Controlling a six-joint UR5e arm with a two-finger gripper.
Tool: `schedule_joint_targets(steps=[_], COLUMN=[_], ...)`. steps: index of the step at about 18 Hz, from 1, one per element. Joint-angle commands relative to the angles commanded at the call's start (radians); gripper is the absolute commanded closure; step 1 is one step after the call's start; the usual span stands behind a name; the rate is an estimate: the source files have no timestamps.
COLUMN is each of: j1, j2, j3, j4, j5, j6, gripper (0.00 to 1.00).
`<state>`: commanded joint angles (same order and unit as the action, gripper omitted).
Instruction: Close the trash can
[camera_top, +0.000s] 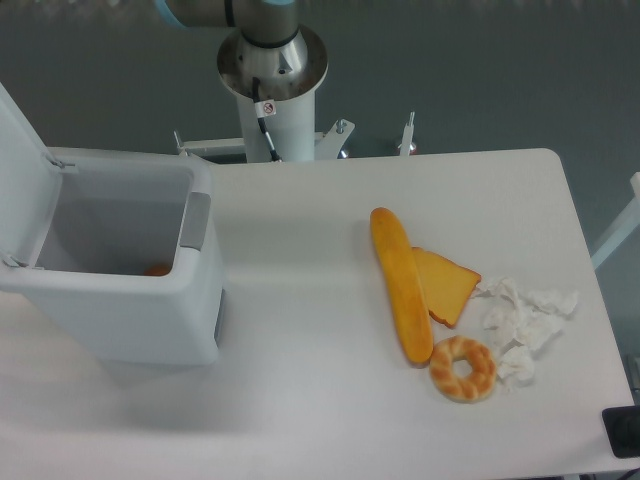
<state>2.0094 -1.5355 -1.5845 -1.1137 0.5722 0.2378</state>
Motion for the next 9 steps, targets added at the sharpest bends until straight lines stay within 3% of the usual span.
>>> schedule_joint_targets(steps=[9], j1=[0.048], j2=[0.008], j3=[-0.008], j4=[0.0], j5=[0.06], j6=[0.002], gripper=[0.0])
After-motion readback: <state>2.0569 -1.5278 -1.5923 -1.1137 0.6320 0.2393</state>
